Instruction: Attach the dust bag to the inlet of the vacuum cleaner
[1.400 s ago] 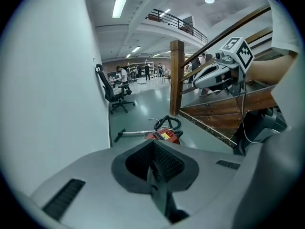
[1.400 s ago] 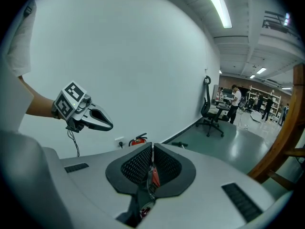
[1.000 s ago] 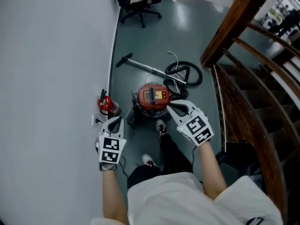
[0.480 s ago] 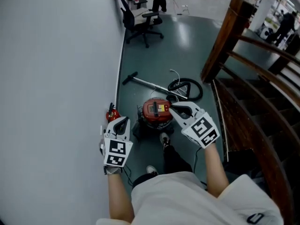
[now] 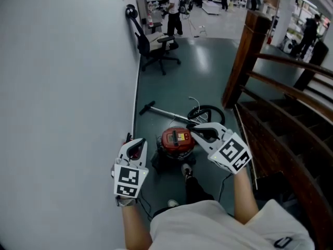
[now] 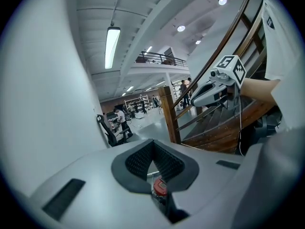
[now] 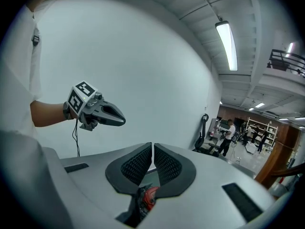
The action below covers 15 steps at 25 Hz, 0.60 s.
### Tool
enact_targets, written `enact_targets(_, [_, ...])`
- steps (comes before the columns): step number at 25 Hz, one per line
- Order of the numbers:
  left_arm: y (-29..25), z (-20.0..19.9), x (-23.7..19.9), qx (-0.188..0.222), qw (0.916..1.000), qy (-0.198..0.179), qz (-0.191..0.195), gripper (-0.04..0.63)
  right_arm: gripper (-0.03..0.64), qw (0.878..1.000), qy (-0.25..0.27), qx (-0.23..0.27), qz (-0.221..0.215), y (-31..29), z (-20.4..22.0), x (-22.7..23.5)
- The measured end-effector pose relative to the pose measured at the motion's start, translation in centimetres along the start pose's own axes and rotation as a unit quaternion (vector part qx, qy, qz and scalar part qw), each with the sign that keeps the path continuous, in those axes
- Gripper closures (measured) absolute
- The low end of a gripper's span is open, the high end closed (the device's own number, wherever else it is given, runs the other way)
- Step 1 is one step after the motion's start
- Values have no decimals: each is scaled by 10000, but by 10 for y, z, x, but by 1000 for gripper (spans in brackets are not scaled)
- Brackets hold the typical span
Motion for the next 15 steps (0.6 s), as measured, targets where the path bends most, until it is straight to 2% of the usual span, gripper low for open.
enact_targets(3, [8, -10, -1, 67, 9999, -145, 62, 594, 580, 9999, 138, -44, 85, 8, -12, 0])
enact_targets(15, [34, -59, -9, 468, 9965, -682, 139, 594, 580, 9980, 459, 309, 291, 26, -60, -5])
Point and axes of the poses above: the fingertips, and each gripper's own axes: y backward along the fingers, x to its right, z out of its underside, the point moved 9 cm from there along y, backward along the fingers, and after that the axes turned 3 degrees about x, right-handed, at the moved point
